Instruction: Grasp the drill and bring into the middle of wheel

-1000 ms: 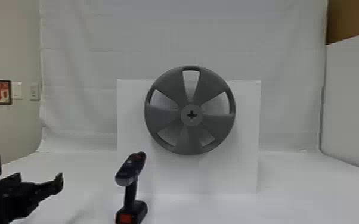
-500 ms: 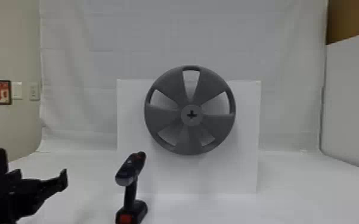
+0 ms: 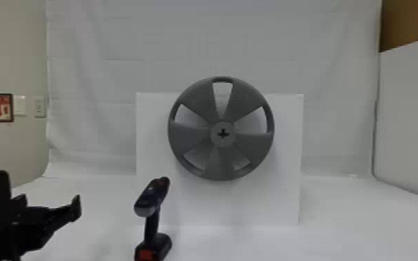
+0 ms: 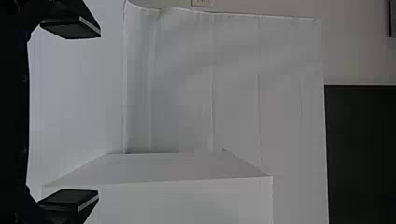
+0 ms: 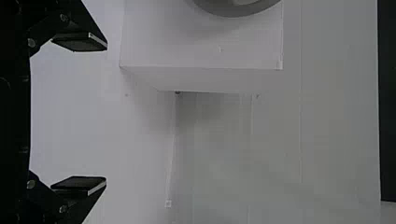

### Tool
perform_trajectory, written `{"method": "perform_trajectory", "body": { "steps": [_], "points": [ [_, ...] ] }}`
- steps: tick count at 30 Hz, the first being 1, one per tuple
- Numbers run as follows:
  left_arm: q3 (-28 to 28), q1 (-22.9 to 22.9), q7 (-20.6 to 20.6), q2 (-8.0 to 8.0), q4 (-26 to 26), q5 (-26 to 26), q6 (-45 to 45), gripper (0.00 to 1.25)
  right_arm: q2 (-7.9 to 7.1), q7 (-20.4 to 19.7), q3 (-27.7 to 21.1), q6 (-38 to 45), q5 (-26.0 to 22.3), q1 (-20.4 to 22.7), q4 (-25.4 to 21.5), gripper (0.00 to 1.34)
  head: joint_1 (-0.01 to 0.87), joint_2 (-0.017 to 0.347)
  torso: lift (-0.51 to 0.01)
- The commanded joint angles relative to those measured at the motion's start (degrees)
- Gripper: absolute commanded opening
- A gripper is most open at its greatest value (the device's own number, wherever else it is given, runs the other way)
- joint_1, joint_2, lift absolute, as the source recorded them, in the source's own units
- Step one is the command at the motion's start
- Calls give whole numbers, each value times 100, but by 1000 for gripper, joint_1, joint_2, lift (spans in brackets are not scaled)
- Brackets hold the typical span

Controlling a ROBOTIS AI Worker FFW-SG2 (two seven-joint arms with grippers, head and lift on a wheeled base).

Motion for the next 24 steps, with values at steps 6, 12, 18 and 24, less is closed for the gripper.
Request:
{"method": "perform_trajectory", "body": {
  "steps": [6, 12, 18, 24],
  "points": [
    [-37, 6, 0, 0, -2, -31, 21, 1170, -3, 0, 55, 0, 10, -23, 0, 1071, 54, 31, -403],
    [-98, -20, 0, 0, -2, -84, 21, 1170, -12, 0, 91, 0, 10, -49, 0, 1071, 54, 31, -403],
    [-116, -11, 0, 0, -2, -84, 21, 1170, -38, 0, 99, 0, 10, -49, 0, 1071, 54, 31, -403],
    [-151, -29, 0, 0, -2, -93, 21, 1170, -38, 0, 99, 0, 27, -49, 0, 1071, 54, 31, -403]
  ]
}}
